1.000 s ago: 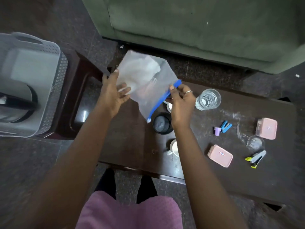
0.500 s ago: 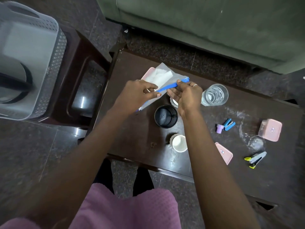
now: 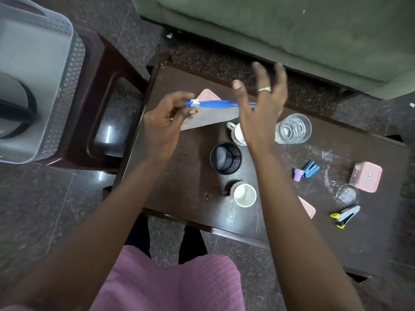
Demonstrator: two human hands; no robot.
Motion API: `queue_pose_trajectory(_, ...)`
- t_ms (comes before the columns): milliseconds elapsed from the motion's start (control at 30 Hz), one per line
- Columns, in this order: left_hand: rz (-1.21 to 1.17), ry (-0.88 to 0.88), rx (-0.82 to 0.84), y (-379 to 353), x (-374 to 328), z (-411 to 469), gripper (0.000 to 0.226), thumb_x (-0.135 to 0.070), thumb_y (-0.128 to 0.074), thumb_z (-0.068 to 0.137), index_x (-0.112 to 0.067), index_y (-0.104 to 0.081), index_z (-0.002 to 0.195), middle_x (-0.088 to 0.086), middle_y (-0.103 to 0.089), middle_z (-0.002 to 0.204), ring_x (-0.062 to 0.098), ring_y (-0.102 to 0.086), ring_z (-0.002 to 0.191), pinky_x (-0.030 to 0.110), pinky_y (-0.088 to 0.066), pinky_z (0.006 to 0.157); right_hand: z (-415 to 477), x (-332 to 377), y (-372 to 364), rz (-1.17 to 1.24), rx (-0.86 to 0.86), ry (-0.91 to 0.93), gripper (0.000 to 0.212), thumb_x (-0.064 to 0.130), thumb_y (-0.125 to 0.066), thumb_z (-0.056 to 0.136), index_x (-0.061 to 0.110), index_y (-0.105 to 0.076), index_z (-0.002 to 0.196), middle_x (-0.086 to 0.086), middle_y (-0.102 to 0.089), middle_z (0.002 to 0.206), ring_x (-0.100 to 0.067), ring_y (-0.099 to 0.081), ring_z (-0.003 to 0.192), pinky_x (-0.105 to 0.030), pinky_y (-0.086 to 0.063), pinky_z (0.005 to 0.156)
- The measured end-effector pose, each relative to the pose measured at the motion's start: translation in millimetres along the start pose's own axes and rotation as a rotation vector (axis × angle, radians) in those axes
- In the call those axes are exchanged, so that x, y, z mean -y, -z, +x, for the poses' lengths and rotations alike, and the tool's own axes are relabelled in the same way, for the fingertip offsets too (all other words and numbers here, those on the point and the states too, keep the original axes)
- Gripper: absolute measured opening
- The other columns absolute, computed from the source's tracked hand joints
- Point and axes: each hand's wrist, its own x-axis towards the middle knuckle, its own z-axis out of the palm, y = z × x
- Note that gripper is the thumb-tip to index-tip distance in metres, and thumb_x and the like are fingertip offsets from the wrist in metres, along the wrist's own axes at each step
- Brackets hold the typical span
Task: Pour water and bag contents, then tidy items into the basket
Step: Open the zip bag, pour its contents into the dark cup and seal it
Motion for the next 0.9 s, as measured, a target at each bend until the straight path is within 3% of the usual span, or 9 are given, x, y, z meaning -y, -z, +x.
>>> queue_pose_trajectory(67, -0.034, 0.004, -0.028, -2, -6, 10, 0.019, -0.009, -0.065, 0.084, -0.012, -0.063, 0.103, -0.028, -0.064, 0.080, -0.017, -0.060, 0.074, 0.001, -0.043, 0.069, -4, 14, -3, 0.025, 0.179, 0.264, 0.044, 0.036, -0.058, 0.088, 0.015, -0.058, 0.126, -0.011, -0.044, 0.141, -0.027, -0.035, 0.134, -0.045, -0.026, 0.113)
queue_pose_trajectory(167, -0.052, -0.035, -0.036, -3, -11, 21, 0.021, -0.007, -0.062, 0.085, -0.019, -0.061, 0.101, -0.036, -0.064, 0.077, -0.015, -0.059, 0.073, 0.002, -0.043, 0.070, -8, 31, -12, 0.077, 0.317, 0.393, 0.036, 0.026, -0.063, 0.086, 0.011, -0.063, 0.119, -0.007, -0.063, 0.122, -0.023, -0.053, 0.119, -0.045, -0.039, 0.102)
queue_pose_trajectory(267, -0.083, -0.028, -0.044, -4, -7, 29, 0.025, 0.001, -0.061, 0.081, -0.016, -0.065, 0.099, -0.036, -0.065, 0.073, -0.014, -0.060, 0.070, 0.004, -0.045, 0.069, -7, 41, -19, 0.241, 0.278, 0.302, 0.028, 0.016, -0.066, 0.083, 0.008, -0.068, 0.111, -0.007, -0.070, 0.106, -0.020, -0.062, 0.101, -0.035, -0.047, 0.092)
queue_pose_trajectory(367, -0.100, 0.005, -0.051, -4, -4, 33, 0.020, -0.001, -0.062, 0.080, -0.010, -0.070, 0.096, -0.030, -0.066, 0.077, -0.012, -0.060, 0.072, 0.009, -0.047, 0.071, -2, 45, -24, 0.331, 0.244, 0.210, 0.023, 0.010, -0.070, 0.079, 0.006, -0.071, 0.102, -0.002, -0.070, 0.096, -0.004, -0.061, 0.087, -0.014, -0.045, 0.084)
queue_pose_trajectory(500, -0.156, 0.044, -0.091, -6, -4, 35, 0.015, -0.008, -0.066, 0.081, -0.015, -0.069, 0.095, -0.024, -0.068, 0.072, -0.009, -0.061, 0.069, 0.009, -0.046, 0.068, 6, 48, -32, 0.324, 0.219, 0.109, 0.017, 0.010, -0.071, 0.077, 0.006, -0.074, 0.093, -0.003, -0.073, 0.087, 0.002, -0.059, 0.074, -0.010, -0.045, 0.074)
queue_pose_trajectory(600, -0.097, 0.045, -0.170, -9, -7, 34, 0.016, -0.009, -0.068, 0.080, -0.007, -0.072, 0.096, -0.007, -0.068, 0.080, -0.008, -0.061, 0.072, 0.015, -0.050, 0.070, 10, 49, -35, 0.304, 0.175, 0.090, 0.011, 0.010, -0.071, 0.077, 0.007, -0.074, 0.086, 0.000, -0.073, 0.080, 0.005, -0.056, 0.063, -0.005, -0.041, 0.068)
queue_pose_trajectory(767, -0.060, 0.078, -0.311, -6, -6, 41, 0.015, -0.009, -0.066, 0.080, -0.001, -0.073, 0.092, 0.001, -0.066, 0.081, -0.005, -0.058, 0.071, 0.013, -0.046, 0.072, 8, 33, -34, 0.197, 0.156, 0.089, 0.011, 0.012, -0.071, 0.075, 0.008, -0.075, 0.084, -0.004, -0.074, 0.080, 0.007, -0.053, 0.064, -0.004, -0.037, 0.067)
queue_pose_trajectory(900, -0.120, 0.135, -0.396, 4, -5, 52, 0.018, -0.006, -0.065, 0.080, -0.008, -0.070, 0.097, -0.007, -0.063, 0.073, -0.012, -0.055, 0.064, 0.012, -0.044, 0.070, 4, -8, -19, 0.055, 0.191, -0.025, 0.014, 0.015, -0.072, 0.075, 0.009, -0.076, 0.087, -0.010, -0.075, 0.084, -0.005, -0.056, 0.070, -0.026, -0.044, 0.071)
